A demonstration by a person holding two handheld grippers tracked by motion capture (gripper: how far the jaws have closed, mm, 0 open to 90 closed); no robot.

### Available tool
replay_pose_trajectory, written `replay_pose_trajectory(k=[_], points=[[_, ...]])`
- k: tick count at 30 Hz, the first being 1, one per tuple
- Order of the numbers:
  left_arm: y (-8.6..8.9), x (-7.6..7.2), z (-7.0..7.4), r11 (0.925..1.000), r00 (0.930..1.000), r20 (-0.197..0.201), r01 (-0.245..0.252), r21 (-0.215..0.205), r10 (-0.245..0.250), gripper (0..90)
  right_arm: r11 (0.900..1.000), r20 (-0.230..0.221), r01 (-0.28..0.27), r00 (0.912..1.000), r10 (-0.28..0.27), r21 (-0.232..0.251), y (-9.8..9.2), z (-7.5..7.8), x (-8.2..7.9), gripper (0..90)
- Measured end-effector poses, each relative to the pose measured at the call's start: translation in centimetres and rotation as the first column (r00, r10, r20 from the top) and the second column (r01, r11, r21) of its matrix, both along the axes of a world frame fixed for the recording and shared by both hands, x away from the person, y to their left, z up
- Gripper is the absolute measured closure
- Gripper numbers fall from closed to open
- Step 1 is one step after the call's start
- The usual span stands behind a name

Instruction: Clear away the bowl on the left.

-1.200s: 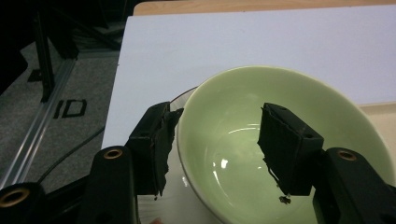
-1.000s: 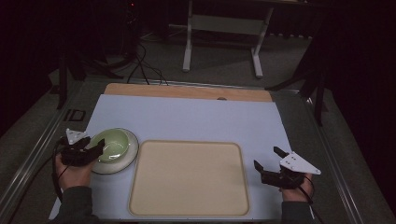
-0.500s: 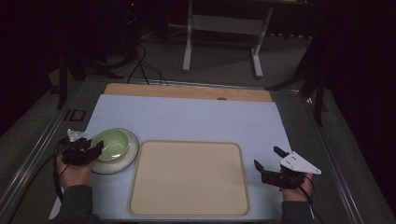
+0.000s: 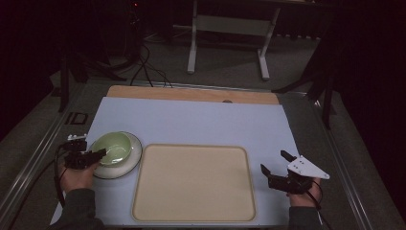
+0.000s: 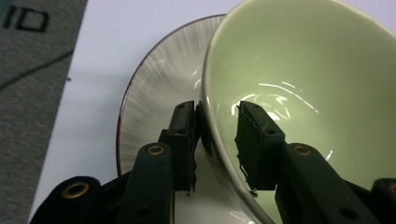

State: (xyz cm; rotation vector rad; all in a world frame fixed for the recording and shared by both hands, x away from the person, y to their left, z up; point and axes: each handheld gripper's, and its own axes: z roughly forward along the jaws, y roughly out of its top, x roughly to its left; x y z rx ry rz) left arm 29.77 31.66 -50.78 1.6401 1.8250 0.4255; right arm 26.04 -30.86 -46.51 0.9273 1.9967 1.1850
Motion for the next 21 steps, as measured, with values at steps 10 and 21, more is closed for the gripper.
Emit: replay_pose_trajectory(k=[10, 21], points=[[0.53, -0.04, -0.13, 0.9989, 0.9992, -0.034, -0.024, -0.039, 0.023, 79.5, 1.0, 0.001, 0.005, 1.0, -0.005, 0.002, -0.05, 0.02, 0.0, 13.3], [1.02, -0.25, -0.31, 0.9939, 0.9981, -0.05, -0.041, -0.102, 0.036, 83.5, 1.0, 0.003, 0.004, 1.0, -0.004, 0.001, -0.12, 0.06, 0.01, 13.3]])
